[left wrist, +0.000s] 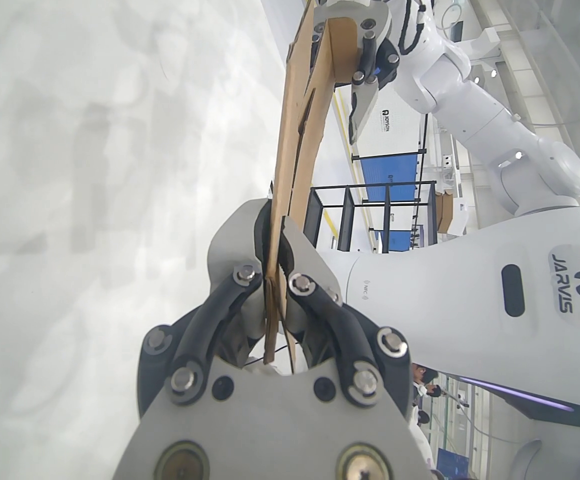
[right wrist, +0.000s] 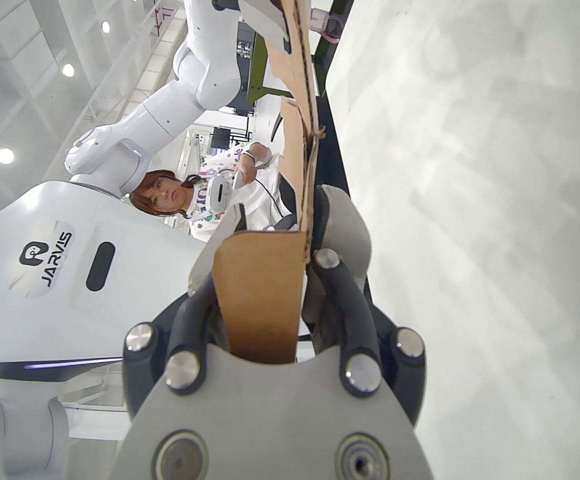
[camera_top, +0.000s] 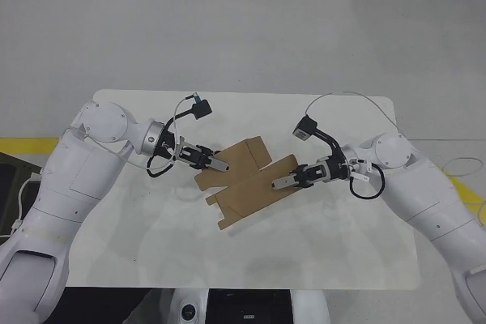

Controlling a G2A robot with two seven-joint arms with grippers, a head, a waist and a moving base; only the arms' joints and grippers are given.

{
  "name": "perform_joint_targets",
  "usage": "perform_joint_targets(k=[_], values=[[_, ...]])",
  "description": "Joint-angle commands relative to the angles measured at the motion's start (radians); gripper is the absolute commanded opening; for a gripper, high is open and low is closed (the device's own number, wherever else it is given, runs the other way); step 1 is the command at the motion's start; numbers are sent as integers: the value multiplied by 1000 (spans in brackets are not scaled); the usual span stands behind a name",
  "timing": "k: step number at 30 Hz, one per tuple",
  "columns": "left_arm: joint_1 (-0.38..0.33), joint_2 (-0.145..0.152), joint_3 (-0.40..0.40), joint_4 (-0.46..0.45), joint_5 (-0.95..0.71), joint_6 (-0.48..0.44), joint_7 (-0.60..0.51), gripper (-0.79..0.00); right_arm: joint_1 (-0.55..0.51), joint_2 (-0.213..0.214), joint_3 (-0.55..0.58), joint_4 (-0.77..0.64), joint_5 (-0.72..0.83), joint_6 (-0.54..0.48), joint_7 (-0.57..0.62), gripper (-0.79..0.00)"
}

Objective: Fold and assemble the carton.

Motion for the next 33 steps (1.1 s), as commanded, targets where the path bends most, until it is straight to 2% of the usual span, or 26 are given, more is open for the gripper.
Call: perform_joint_targets(k=[1, 3, 5, 10, 11, 12, 13, 14, 15, 24, 33], values=[[0, 1, -2, -1, -5, 2, -3, -785, 0, 0, -2, 0, 1, 1, 1, -631], [1, 1, -4, -3, -11, 3, -7, -785, 1, -1, -4, 0, 0, 3, 3, -683], [3, 2, -6, -4, -18, 4, -11, -785, 2, -1, -6, 0, 2, 5, 5, -773], [6, 3, -11, -6, -44, 11, -28, -785, 3, -3, -9, 2, 4, 6, 6, -785], [7, 3, -12, -6, -51, 13, -30, -748, 3, -3, -9, 3, 7, 6, 6, -785], [8, 3, -13, -6, -58, 13, -30, -619, 3, -3, -9, 3, 7, 6, 6, -785], [9, 3, -13, -8, -66, 14, -30, -425, 3, -3, -10, 3, 7, 6, 6, -785], [10, 4, -14, -8, -76, 15, -30, -117, 3, -3, -10, 3, 7, 6, 6, -785], [11, 4, -14, -9, -89, 15, -30, 0, 3, -4, -10, 4, 9, 7, 7, -785], [18, 10, -53, 36, -195, 23, -5, 0, -17, -6, 10, 18, 47, -7, -7, -785], [37, 7, -70, 66, -176, 109, 172, 0, -42, -10, 47, 72, 51, -32, -33, -785]])
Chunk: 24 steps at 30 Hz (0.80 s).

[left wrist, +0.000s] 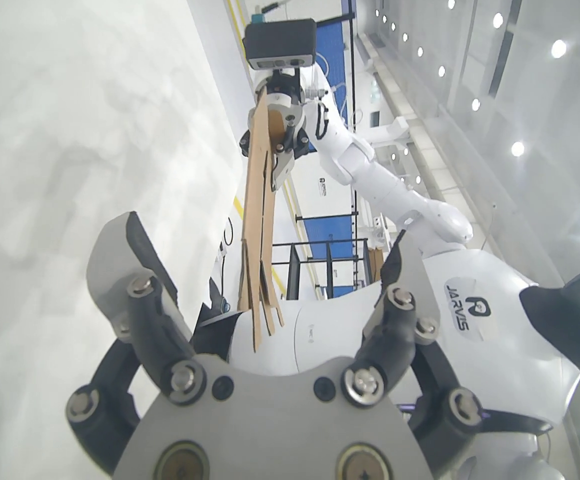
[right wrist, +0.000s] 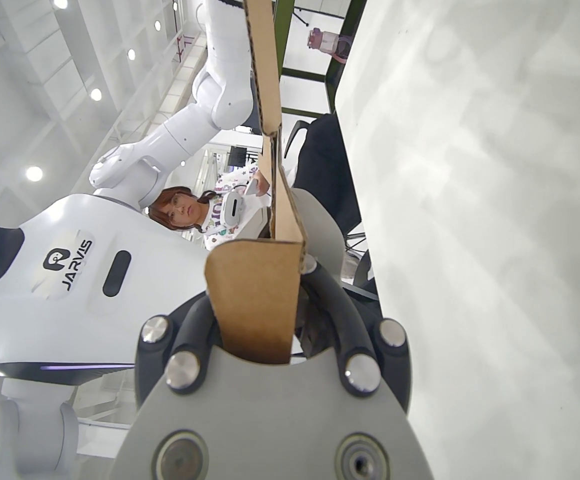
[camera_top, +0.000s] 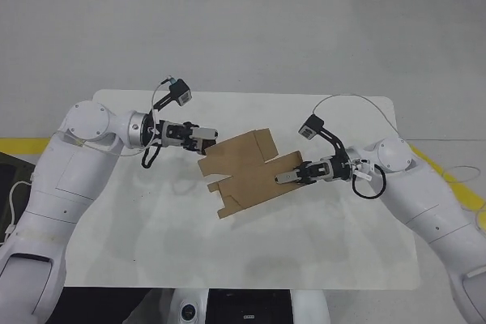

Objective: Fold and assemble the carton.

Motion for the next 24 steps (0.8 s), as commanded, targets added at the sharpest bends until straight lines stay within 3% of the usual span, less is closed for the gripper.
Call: perform_joint_targets(k=[1, 13, 24], values=[[3, -3, 1, 0, -11, 16, 33, 0, -3, -1, 11, 12, -5, -15, -15, -785], [21, -16, 4, -17, -5, 69, 176, 0, -19, -1, 59, -2, -74, -66, -66, -785], [34, -28, 5, -35, -31, 86, 204, 0, -16, -15, 75, 35, -120, -58, -70, -785]])
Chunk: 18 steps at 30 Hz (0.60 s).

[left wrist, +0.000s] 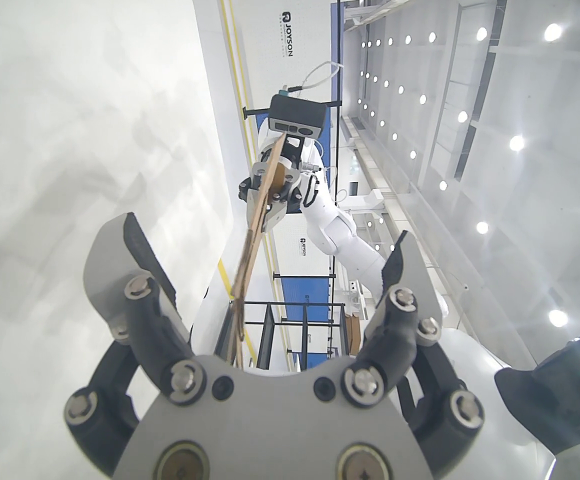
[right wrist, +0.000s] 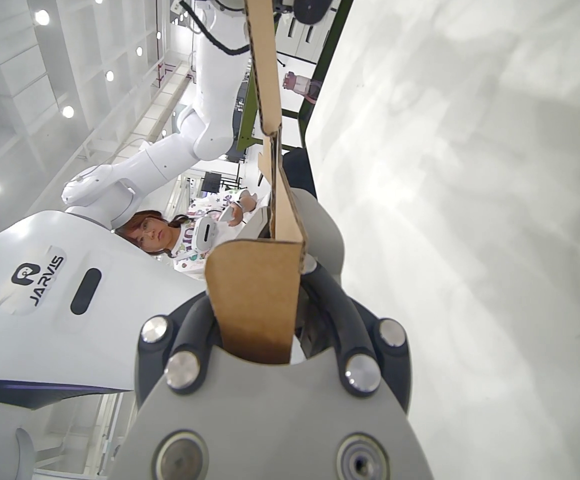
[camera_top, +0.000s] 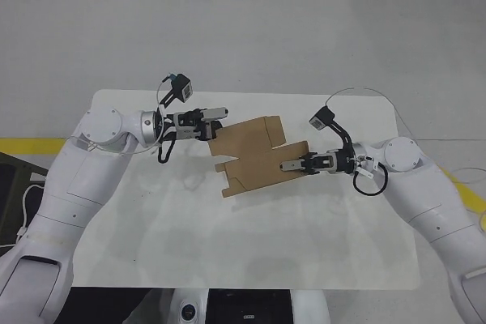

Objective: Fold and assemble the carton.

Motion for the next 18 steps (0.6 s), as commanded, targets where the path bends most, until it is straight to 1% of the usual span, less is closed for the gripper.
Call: perform_joint_targets(k=[1, 12, 18], values=[[5, 0, -4, -10, -9, 2, -6, 0, 1, -4, 1, 7, -3, 2, -6, -785], [26, 3, -39, -49, -34, 27, -43, 0, 7, -28, 5, 60, -29, 2, -51, -785], [28, 4, -57, -73, -42, 34, -39, 0, 14, -43, -3, 75, -54, 7, -49, -785]])
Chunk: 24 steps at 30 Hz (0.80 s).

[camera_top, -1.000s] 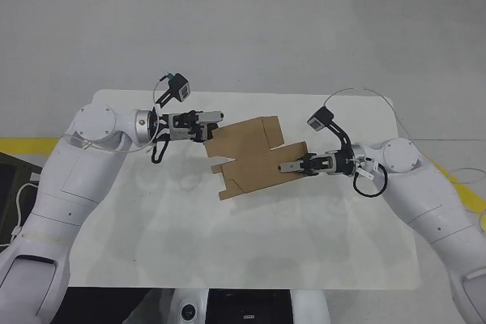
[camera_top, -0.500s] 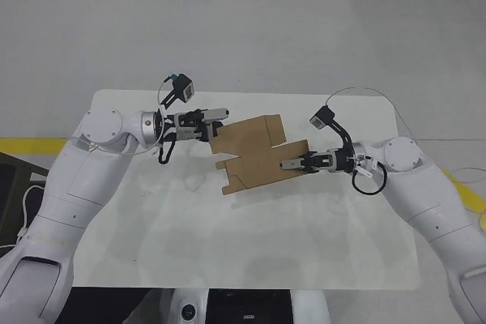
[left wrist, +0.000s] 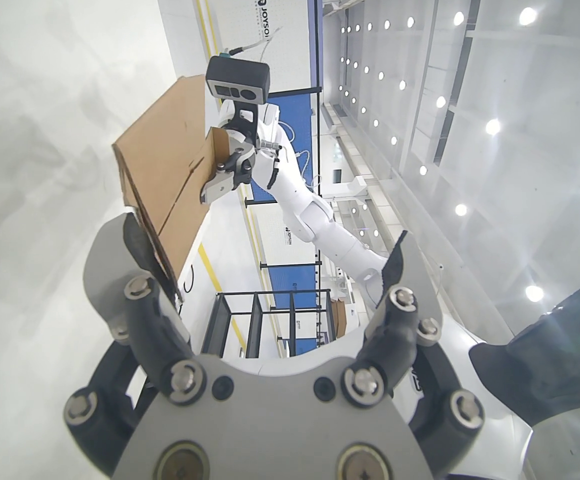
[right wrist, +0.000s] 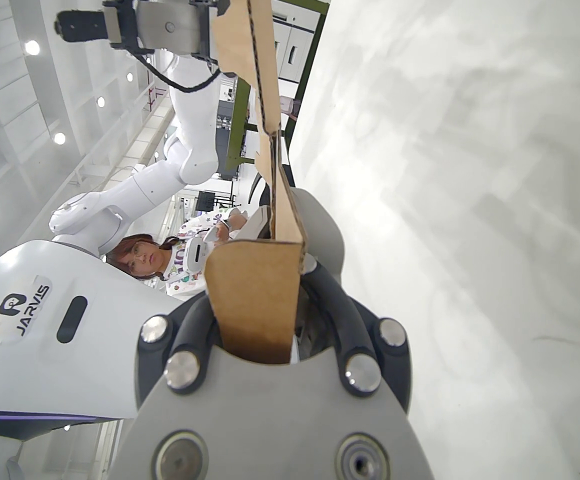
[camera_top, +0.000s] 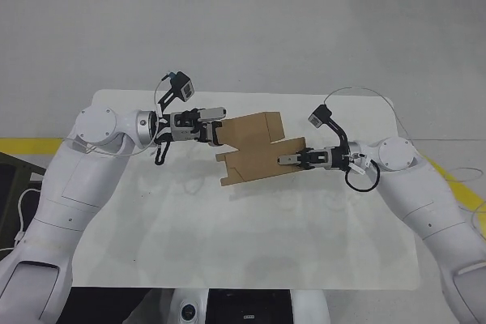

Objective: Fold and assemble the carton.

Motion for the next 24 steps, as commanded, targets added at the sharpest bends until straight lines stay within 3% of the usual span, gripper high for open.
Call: perform_joint_targets(k=[1, 12, 24], values=[[-1, 0, -4, -7, -2, 3, -3, 0, 1, -3, 0, 7, -3, 1, -1, -785], [17, 4, -31, -44, 12, 11, -8, 0, 2, -17, 16, 29, -16, 4, 7, -785], [-3, -11, 3, 13, 58, -10, 29, 0, 0, -31, 31, 8, -26, 12, 17, -785]])
